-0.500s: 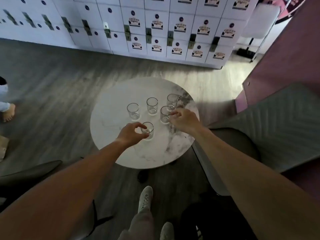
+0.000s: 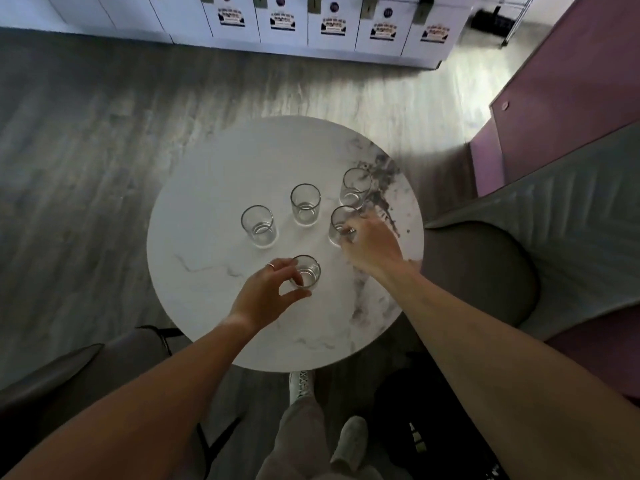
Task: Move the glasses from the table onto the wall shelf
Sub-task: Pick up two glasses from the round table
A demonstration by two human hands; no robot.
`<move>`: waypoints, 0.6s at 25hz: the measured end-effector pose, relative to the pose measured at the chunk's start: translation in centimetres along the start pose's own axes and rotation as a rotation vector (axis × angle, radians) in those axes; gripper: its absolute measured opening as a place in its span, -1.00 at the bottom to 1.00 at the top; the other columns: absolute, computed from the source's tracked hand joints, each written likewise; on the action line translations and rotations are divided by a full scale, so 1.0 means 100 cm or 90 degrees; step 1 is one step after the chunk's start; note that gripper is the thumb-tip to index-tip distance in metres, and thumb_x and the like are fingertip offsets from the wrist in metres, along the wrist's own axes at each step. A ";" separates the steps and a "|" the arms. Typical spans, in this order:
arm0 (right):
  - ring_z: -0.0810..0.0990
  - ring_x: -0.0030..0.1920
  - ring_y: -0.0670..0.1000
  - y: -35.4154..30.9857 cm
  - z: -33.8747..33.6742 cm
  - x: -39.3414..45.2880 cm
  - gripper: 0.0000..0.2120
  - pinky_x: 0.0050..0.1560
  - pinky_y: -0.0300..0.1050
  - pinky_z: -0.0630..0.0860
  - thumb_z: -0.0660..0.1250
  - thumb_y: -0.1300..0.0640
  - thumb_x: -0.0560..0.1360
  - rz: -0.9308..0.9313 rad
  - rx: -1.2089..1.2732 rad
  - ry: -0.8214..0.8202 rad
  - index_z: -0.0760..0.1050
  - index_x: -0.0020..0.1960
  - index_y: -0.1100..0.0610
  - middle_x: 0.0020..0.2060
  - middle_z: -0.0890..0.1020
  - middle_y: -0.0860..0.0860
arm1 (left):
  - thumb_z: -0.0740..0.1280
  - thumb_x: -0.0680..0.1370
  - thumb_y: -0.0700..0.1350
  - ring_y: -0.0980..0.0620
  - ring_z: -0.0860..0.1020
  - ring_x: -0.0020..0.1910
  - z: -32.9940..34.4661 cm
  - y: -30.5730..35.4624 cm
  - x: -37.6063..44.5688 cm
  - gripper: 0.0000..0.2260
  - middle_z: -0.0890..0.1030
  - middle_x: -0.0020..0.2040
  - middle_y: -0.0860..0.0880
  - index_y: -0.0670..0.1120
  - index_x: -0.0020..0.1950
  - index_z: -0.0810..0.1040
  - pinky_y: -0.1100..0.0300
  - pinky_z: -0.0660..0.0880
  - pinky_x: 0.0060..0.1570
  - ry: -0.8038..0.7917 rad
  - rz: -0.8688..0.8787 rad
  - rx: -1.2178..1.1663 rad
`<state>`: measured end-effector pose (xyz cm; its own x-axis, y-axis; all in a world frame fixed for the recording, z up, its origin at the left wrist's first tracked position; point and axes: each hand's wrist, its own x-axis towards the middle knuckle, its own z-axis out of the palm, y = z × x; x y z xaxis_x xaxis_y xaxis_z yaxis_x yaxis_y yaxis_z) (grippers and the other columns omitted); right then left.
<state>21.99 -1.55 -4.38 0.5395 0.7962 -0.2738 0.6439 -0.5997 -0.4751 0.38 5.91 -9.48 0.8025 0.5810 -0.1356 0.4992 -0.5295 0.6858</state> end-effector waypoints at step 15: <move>0.53 -0.02 0.05 0.105 -0.161 -0.114 -0.81 0.05 -0.15 0.40 0.36 0.01 0.55 0.170 0.072 0.199 0.58 0.06 0.11 0.03 0.49 0.06 | 0.40 0.52 0.07 -0.04 0.66 -0.19 -0.019 0.183 0.117 -0.73 0.68 0.04 -0.01 -0.06 0.11 0.59 0.06 0.62 -0.21 -0.100 0.401 0.055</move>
<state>31.35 -18.19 7.17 0.8292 0.5409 -0.1408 0.4048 -0.7549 -0.5160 18.33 4.19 2.86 0.9848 0.0494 0.1665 -0.0633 -0.7909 0.6087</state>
